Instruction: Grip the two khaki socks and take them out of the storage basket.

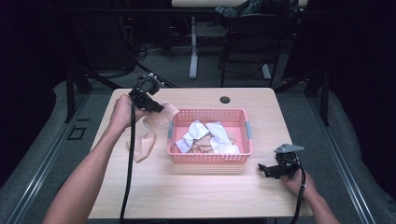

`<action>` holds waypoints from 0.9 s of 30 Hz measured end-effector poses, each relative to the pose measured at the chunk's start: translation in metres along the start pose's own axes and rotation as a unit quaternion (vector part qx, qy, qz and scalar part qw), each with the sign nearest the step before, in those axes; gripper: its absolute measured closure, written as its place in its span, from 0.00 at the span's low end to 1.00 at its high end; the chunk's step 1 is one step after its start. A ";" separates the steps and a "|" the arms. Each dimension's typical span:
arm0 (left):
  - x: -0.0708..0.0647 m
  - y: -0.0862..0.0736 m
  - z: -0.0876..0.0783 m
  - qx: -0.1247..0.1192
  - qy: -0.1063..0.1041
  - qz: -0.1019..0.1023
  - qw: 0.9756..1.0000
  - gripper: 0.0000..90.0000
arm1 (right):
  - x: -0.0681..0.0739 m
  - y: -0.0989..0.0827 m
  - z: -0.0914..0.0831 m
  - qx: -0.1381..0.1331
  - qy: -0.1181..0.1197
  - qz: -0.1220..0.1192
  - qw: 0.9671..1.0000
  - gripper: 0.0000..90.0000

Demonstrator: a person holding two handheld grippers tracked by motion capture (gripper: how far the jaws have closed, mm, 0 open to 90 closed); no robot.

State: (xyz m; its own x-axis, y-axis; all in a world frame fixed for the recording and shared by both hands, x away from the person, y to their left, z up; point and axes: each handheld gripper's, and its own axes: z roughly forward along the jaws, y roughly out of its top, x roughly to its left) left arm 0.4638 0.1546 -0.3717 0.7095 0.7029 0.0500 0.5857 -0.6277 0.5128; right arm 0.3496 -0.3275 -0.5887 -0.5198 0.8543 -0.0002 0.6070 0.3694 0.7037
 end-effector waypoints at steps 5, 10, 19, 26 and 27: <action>0.010 -0.014 0.001 0.007 0.005 -0.013 1.000 0.93 | 0.000 0.000 0.000 0.000 0.000 0.000 1.000 0.00; 0.021 -0.030 0.002 0.014 0.009 -0.031 0.999 0.93 | 0.000 0.000 0.000 0.000 0.000 0.000 1.000 0.00; 0.037 -0.054 0.011 0.032 0.016 -0.059 0.998 0.93 | 0.000 0.000 0.000 0.000 0.000 0.000 1.000 0.00; 0.048 -0.072 0.025 0.047 0.021 -0.082 0.995 0.93 | 0.000 0.000 0.000 -0.001 0.000 0.001 1.000 0.00; 0.049 -0.074 0.027 0.048 0.021 -0.085 0.995 0.93 | 0.000 0.000 0.000 -0.001 0.000 0.001 1.000 0.00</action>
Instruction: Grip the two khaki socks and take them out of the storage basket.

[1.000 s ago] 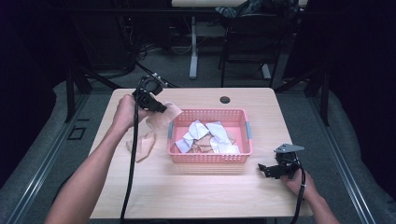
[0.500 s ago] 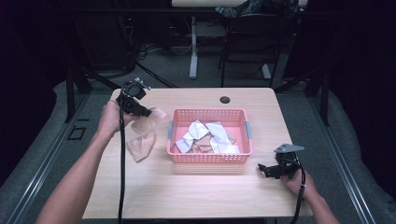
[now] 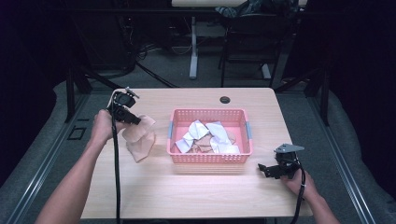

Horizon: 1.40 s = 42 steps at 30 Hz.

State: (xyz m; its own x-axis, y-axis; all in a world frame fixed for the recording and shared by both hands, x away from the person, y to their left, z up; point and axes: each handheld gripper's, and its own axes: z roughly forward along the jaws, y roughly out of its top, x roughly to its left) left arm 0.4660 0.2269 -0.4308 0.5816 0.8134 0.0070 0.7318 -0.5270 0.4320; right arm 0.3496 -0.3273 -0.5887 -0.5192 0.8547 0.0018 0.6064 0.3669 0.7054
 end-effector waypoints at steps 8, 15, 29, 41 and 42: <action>0.011 -0.013 0.020 0.021 0.001 -0.023 1.000 0.93 | 0.000 0.000 0.000 0.000 0.000 0.000 1.000 0.00; 0.019 -0.023 0.039 0.040 0.003 -0.041 0.998 0.93 | 0.000 0.000 0.000 0.000 0.000 0.000 1.000 0.00; 0.031 -0.037 0.070 0.056 0.004 -0.086 0.995 0.90 | 0.000 0.000 0.000 0.000 0.000 0.000 1.000 0.00; 0.030 -0.039 0.064 0.046 0.019 -0.093 0.994 0.46 | 0.000 0.000 0.000 0.000 0.000 0.000 1.000 0.00; 0.029 -0.038 0.062 0.045 0.019 -0.091 0.995 0.41 | 0.000 0.000 0.000 -0.001 0.002 0.001 1.000 0.00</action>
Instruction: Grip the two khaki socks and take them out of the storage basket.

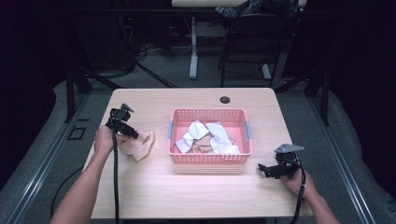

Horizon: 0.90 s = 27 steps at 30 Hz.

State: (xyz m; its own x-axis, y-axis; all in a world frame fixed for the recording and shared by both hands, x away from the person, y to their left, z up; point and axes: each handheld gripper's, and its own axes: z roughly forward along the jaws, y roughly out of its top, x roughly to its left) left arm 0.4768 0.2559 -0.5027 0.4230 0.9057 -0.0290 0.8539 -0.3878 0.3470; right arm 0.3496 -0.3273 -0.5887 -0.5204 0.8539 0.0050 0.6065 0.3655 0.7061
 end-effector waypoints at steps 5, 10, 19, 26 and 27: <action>-0.006 -0.001 -0.016 -0.020 0.004 0.009 1.000 0.23 | 0.000 0.000 0.000 0.001 -0.002 -0.001 1.000 0.00; -0.013 -0.006 -0.032 -0.039 0.006 0.016 0.999 0.14 | 0.000 0.000 0.000 0.001 -0.002 -0.001 1.000 0.00; -0.021 -0.029 -0.055 -0.071 0.009 0.027 0.997 0.00 | 0.000 0.000 0.000 0.000 0.000 0.000 1.000 0.00; -0.021 -0.055 -0.058 -0.081 0.012 0.022 0.996 0.00 | 0.000 0.000 0.000 0.000 0.000 0.000 1.000 0.00; -0.021 -0.059 -0.056 -0.082 0.013 0.019 0.996 0.00 | 0.000 0.000 0.000 0.000 0.000 0.000 1.000 0.00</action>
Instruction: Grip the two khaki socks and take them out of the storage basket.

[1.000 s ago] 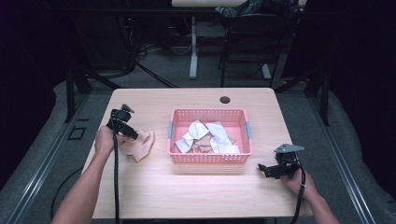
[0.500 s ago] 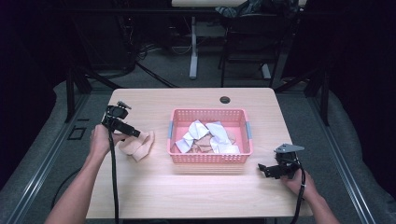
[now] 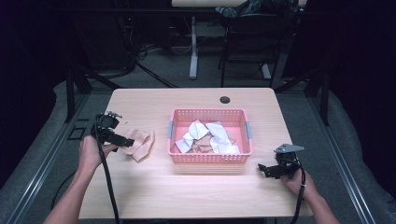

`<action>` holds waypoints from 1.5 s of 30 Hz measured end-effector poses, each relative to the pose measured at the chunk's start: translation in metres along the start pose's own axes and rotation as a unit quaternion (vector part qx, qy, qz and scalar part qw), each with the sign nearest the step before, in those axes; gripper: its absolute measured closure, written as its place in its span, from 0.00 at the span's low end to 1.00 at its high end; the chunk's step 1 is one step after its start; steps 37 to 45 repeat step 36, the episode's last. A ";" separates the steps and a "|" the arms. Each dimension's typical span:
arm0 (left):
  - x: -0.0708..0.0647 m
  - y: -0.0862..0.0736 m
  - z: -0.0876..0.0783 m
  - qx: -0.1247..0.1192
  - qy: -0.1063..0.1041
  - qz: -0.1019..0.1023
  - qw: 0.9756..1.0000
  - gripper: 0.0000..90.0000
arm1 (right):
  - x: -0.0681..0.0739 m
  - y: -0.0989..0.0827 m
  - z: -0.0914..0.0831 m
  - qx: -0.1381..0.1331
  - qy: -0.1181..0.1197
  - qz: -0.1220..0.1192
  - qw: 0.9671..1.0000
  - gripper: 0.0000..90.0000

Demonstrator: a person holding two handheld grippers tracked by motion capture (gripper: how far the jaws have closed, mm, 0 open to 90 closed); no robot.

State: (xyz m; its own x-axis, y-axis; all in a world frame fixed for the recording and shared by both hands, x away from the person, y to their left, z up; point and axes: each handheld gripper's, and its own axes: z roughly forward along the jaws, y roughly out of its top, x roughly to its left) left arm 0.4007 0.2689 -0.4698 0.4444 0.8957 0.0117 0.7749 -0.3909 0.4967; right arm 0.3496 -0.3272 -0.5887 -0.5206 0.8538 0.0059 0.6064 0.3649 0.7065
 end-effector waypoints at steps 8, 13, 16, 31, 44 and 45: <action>-0.003 -0.033 0.011 0.005 0.004 -0.013 1.000 0.00 | 0.000 0.000 0.000 0.001 -0.002 -0.001 1.000 0.00; -0.006 -0.051 0.021 0.009 0.003 -0.020 1.000 0.00 | 0.000 0.000 0.000 0.001 -0.003 -0.001 1.000 0.00; -0.008 -0.060 0.026 0.012 0.004 -0.026 1.000 0.00 | 0.000 0.000 0.000 0.000 -0.001 0.000 1.000 0.00; -0.014 -0.075 0.044 0.012 0.003 -0.020 1.000 0.00 | 0.000 0.000 0.000 -0.002 -0.004 0.002 1.000 0.00; -0.012 -0.065 0.041 -0.005 0.003 -0.020 1.000 0.00 | 0.000 0.000 0.000 -0.002 -0.004 0.002 1.000 0.00; -0.012 -0.065 0.041 -0.005 0.003 -0.020 1.000 0.00 | 0.000 0.000 0.000 -0.002 -0.004 0.002 1.000 0.00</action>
